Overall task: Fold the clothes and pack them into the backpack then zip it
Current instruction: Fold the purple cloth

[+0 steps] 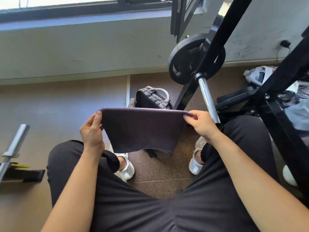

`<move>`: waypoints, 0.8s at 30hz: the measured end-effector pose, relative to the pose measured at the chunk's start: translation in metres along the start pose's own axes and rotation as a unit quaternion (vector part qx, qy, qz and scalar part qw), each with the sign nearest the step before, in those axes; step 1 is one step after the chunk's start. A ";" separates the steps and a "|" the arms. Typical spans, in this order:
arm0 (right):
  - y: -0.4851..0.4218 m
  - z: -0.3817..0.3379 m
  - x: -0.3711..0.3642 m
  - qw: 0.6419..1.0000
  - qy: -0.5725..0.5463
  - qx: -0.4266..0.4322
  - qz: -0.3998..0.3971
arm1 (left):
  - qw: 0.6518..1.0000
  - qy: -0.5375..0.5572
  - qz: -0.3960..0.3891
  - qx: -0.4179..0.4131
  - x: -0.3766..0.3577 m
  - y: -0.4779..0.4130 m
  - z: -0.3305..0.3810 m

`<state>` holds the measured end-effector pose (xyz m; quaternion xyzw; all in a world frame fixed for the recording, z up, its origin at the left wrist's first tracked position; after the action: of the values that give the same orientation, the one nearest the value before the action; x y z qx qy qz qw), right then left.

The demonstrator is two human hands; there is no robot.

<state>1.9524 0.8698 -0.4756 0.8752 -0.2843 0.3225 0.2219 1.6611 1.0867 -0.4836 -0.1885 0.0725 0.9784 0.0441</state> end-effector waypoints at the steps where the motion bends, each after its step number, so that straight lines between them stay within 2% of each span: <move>1: -0.001 0.000 -0.001 0.998 -0.061 -0.015 0.000 | 1.000 -0.010 -0.001 0.002 0.001 -0.001 -0.002; 5: 0.001 -0.007 -0.001 0.985 -0.169 -0.034 0.017 | 0.998 -0.061 -0.001 0.007 0.003 -0.001 -0.010; 12: 0.005 -0.007 -0.014 0.973 -0.210 -0.086 0.050 | 0.991 -0.134 0.003 -0.004 -0.001 0.009 -0.022; 17: 0.014 -0.017 -0.029 0.985 -0.162 -0.030 0.053 | 0.978 -0.167 -0.120 -0.026 -0.028 0.044 -0.033; 24: 0.025 -0.030 -0.052 0.993 -0.087 0.080 0.005 | 0.946 -0.151 -0.286 0.003 -0.053 0.075 -0.049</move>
<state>1.8903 0.8871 -0.4853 0.9135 -0.2801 0.2676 0.1243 1.7200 1.0022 -0.4996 -0.0512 0.0112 0.9413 0.3336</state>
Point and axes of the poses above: each hand's wrist, its own y-axis away from the middle knuckle, its own x-axis out of the back of the hand, z = x × y, the point moved 1 cm from there along -y, towards the middle knuckle, and after that the axes turned 15 degrees about y, right-handed, at the moved point
